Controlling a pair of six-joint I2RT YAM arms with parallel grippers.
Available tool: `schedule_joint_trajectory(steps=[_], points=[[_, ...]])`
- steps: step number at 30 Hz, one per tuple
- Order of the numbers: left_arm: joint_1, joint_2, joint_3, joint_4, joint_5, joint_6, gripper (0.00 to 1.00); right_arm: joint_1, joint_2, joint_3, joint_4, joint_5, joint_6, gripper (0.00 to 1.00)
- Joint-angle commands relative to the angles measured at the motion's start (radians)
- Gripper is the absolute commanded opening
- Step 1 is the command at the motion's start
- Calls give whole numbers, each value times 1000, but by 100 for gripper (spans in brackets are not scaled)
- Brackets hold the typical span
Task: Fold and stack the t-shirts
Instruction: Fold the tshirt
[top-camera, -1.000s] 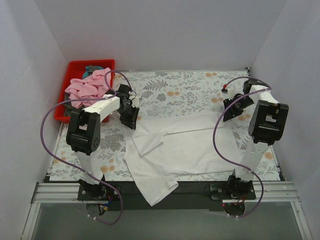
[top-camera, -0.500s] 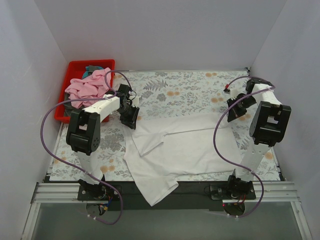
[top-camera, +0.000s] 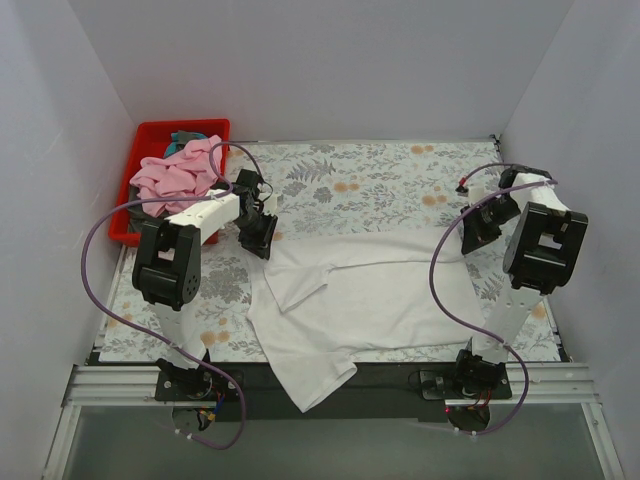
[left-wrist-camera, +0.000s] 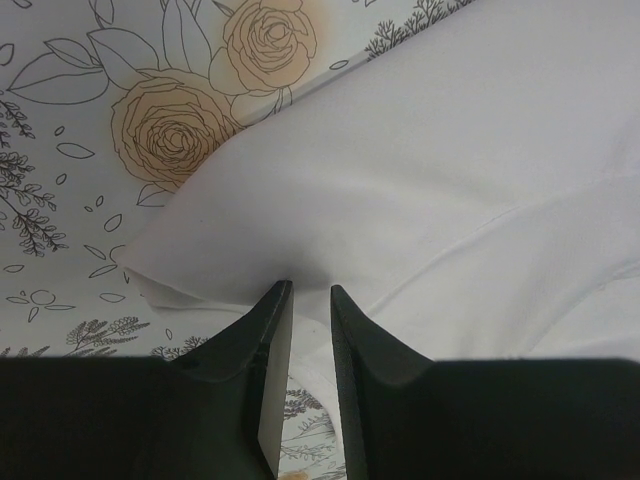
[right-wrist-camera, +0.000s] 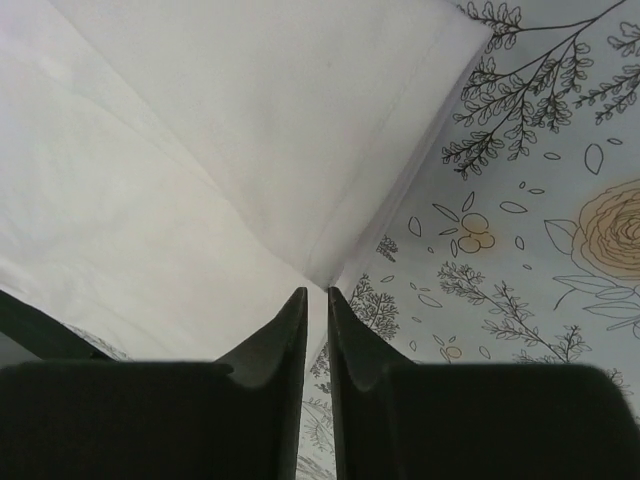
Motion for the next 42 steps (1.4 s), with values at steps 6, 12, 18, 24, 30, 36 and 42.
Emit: schedule_joint_trajectory(steps=[6,12,18,24,30,36,42], points=[[20,-60,18,-3,24,0,20,1,-8,99,28,21,23,39],[20,-96,32,-28,81,-5,18,64,-74,130,42,-39,28,29],[19,-82,18,-18,105,-37,17,173,-70,42,109,-16,55,20],[20,-16,-3,9,47,-31,15,189,-4,-2,201,45,74,18],[34,76,36,29,-5,-11,12,189,51,-29,299,143,78,16],[107,263,243,3,0,8,9,187,162,107,361,208,104,16],[121,417,550,-48,21,45,9,187,291,360,353,188,138,19]])
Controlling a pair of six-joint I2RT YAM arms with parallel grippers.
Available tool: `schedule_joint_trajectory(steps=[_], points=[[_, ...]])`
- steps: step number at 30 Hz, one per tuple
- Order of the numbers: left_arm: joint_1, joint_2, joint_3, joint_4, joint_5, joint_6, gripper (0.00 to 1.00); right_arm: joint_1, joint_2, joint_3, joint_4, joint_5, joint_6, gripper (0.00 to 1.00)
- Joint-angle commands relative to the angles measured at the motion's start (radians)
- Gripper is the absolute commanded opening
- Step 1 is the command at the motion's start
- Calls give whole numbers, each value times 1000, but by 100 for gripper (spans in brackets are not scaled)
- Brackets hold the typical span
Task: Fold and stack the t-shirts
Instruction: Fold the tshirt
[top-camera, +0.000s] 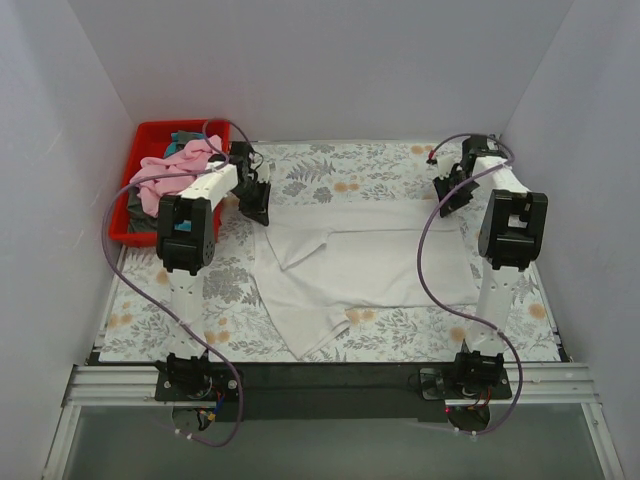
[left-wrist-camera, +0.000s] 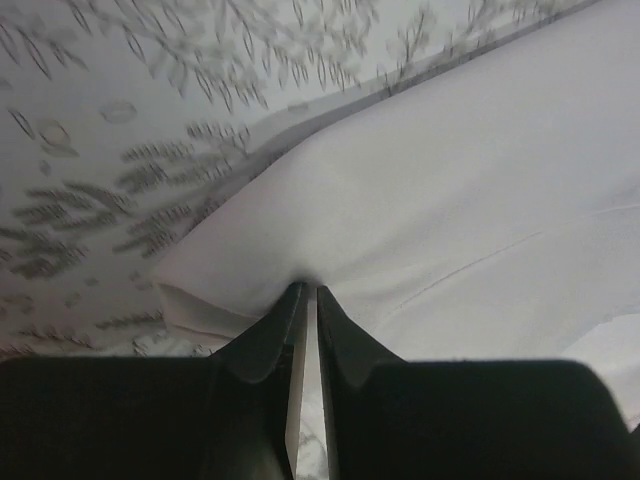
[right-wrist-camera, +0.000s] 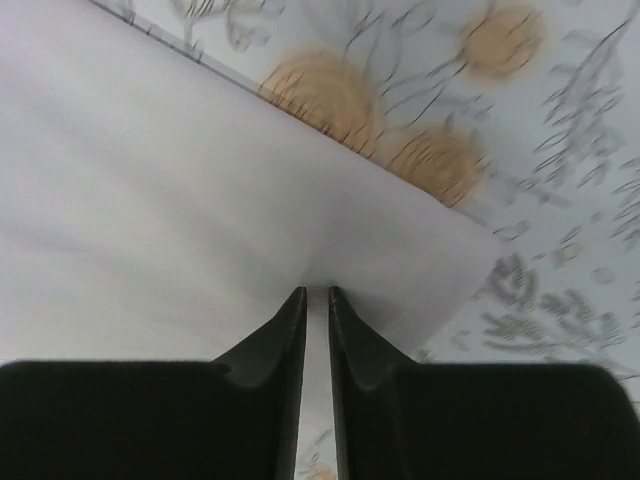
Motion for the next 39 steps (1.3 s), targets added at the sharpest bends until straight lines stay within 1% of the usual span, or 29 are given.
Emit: schedule_joint_trajectory(steps=[1,2,3,4,5,6,7,8,9,10,11,12,13,14,15,16,17,19,20,21,23,25,26,29,32,36,39], points=[[10,81,136,-14,-41,55,9,-4,66,132,73,25,18,22],[10,96,253,-39,-33,60,9,-4,62,152,62,8,18,29],[10,108,312,-66,-21,64,10,-4,50,166,54,2,16,31],[12,114,364,-94,3,89,12,-4,13,186,45,-6,12,34],[13,104,406,-132,57,104,14,-4,-15,186,19,-22,1,36],[15,81,418,-133,80,118,15,-4,-50,174,10,-47,-22,41],[15,8,397,-124,104,138,17,-4,-126,157,5,-58,-33,44],[15,-38,368,-98,164,149,21,-4,-169,108,-13,-87,-51,48],[15,-90,272,-75,190,152,23,-4,-212,82,-25,-102,-88,52],[15,-200,215,-20,219,153,25,-4,-296,57,-39,-116,-115,62],[15,-256,158,4,285,155,27,-3,-338,2,-77,-140,-141,75],[15,-313,86,31,327,163,28,-3,-377,-25,-97,-151,-198,81],[15,-424,-50,88,367,169,39,-3,-447,-62,-119,-159,-224,86],[13,-483,-134,114,397,195,82,-3,-485,-135,-151,-167,-253,89],[9,-540,-208,140,433,213,89,-1,-556,-182,-165,-165,-325,89],[-4,-644,-339,178,422,228,89,-1,-591,-228,-177,-159,-353,89],[-25,-692,-394,183,402,271,90,2,-624,-321,-194,-135,-391,85],[-51,-794,-475,163,361,302,90,3,-712,-409,-205,-104,-480,81],[-59,-818,-530,133,344,314,90,6,-739,-462,-205,-67,-510,75],[-74,-850,-555,113,338,333,90,8,-788,-555,-204,-47,-540,71],[-77,-872,-601,41,367,368,91,12,-820,-642,-185,11,-598,64],[-84,-895,-635,27,364,379,91,14,-848,-731,-155,40,-609,62],[-87,-899,-651,25,365,382,91,14,-852,-753,-116,62,-620,58],[-100,-909,-692,30,346,384,91,20,-851,-835,-43,111,-634,54],[-120,-895,-715,62,269,361,85,23,-843,-909,37,140,-649,52],[-136,-852,-717,57,241,373,82,32,-822,-964,105,155,-656,51],[-140,-846,-726,68,224,368,81,40,-796,-980,119,160,-648,46]])
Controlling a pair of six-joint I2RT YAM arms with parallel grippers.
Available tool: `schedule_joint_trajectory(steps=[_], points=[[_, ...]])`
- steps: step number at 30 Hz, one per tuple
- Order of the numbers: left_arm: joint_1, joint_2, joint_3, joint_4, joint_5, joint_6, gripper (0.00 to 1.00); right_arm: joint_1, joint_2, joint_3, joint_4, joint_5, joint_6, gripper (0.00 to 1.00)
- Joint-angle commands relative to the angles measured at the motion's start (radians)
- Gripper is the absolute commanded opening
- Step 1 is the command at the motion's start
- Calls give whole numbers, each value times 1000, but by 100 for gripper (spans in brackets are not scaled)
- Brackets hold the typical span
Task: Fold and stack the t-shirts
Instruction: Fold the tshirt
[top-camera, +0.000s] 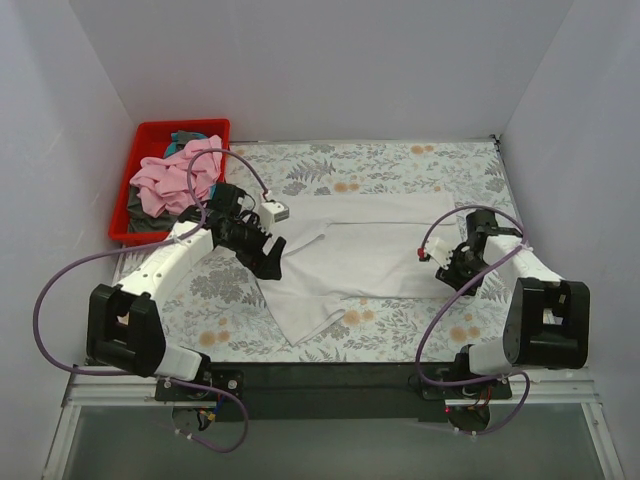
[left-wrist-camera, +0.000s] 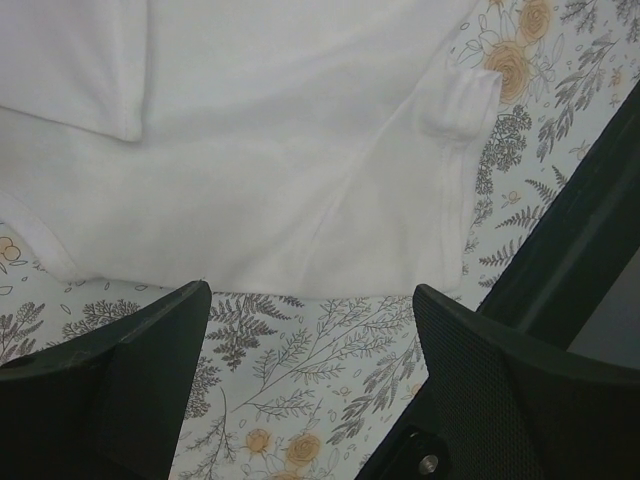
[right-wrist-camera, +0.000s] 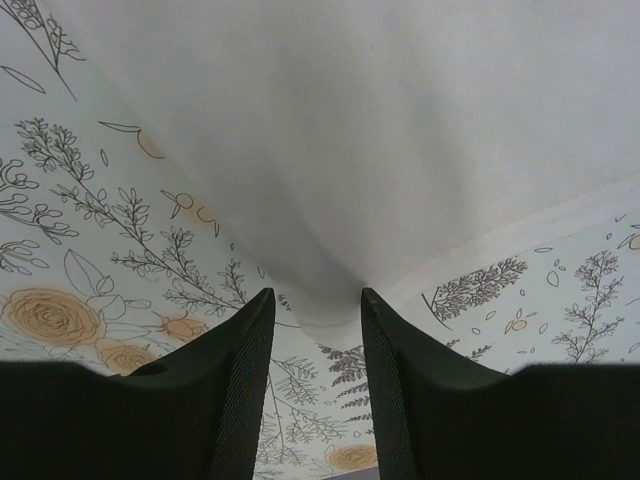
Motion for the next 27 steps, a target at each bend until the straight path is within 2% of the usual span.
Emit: schedule_joint_trajectory(steps=[1,7,13,16,21,27], points=[[-6,-1,-15,27,-41,11,81,11,26,-15,77,26,-19,45],[-17,3,-33,20,-66,36,81,11,29,-99,129,54,-36,45],[-77,-21,-88,14,-96,74,79,13,-2,-168,184,78,-60,46],[-147,-53,-140,33,-133,97,75,13,-8,-165,186,75,-50,46],[-262,-53,-219,67,-227,117,53,13,-42,-115,137,57,-39,46],[-362,-69,-271,121,-279,109,49,13,-114,-81,37,37,-57,46]])
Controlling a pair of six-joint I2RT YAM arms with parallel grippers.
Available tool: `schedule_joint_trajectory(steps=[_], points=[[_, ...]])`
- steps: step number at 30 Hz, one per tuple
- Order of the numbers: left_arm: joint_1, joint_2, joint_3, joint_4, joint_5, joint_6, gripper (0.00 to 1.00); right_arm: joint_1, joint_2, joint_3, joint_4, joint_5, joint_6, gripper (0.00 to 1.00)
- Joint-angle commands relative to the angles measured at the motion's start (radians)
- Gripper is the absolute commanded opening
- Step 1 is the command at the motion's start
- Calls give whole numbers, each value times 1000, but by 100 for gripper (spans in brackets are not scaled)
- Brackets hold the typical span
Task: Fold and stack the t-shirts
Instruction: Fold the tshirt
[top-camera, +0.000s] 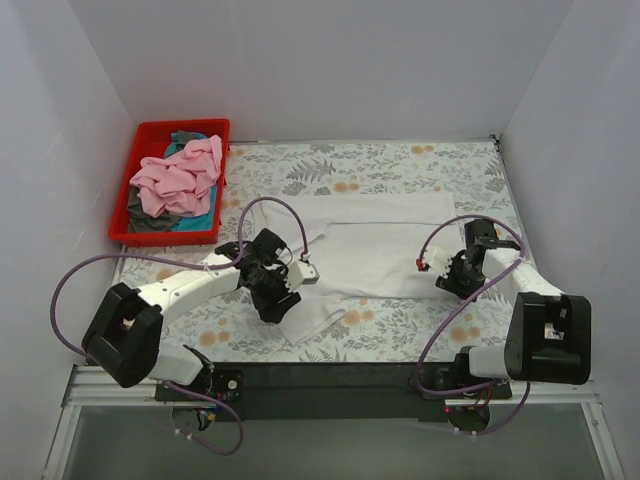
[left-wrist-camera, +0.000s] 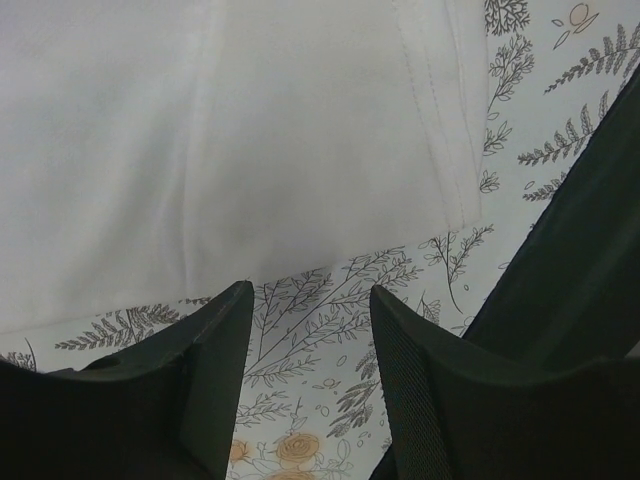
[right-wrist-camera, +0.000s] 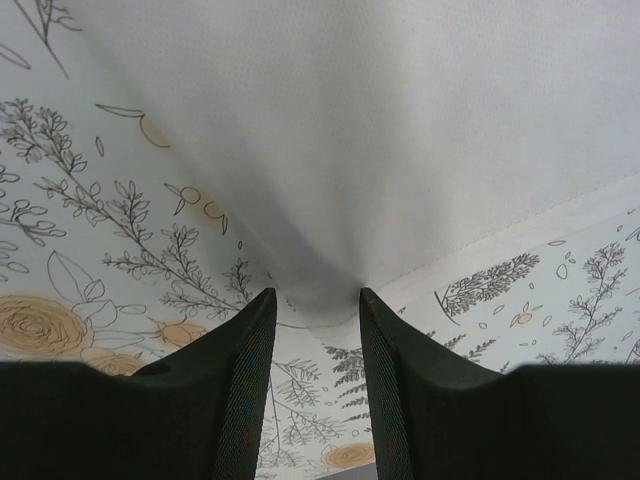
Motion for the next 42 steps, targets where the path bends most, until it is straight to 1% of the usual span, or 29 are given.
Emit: schedule_joint_trajectory(steps=[1,5,8,10,11,13,17,18,22,26,28,31,32,34,35,36,42], points=[[-46,-41,-23,73,-65,6,49,-3,-58,31,-80,-14,-27,46],[-67,-26,-35,114,-91,-6,48,-3,-66,26,-80,-33,-34,46],[-75,0,-43,142,-134,3,42,-3,-41,41,-83,-46,-19,46],[-76,29,-49,153,-148,12,41,0,-26,48,-86,-51,-11,47],[-78,39,-52,160,-168,11,38,2,-25,48,-86,-54,-11,48],[-79,63,-72,174,-174,9,37,9,-20,49,-85,-57,-11,50],[-96,91,-113,194,-192,-6,27,23,-9,46,-82,-56,-14,52],[-98,100,-121,197,-198,-8,20,25,-5,45,-77,-54,-16,52],[-104,114,-133,181,-182,-3,6,29,18,49,-33,-46,-5,52],[-104,134,-124,141,-162,6,0,29,31,52,-23,-42,-14,52],[-104,144,-118,113,-139,12,0,29,38,38,-16,-34,-19,51],[-104,149,-112,102,-108,12,0,29,46,2,23,-16,-30,46],[-104,148,-107,101,-105,11,0,29,46,-8,35,-5,-31,38],[-106,144,-103,81,-94,15,0,29,46,-23,52,1,-31,26],[-104,131,-100,69,-82,21,0,29,43,-24,52,6,-27,9],[-104,120,-94,44,-76,24,0,29,31,-26,49,9,-21,2],[-104,26,-66,-66,-30,44,0,29,-92,-52,-11,13,-40,1]])
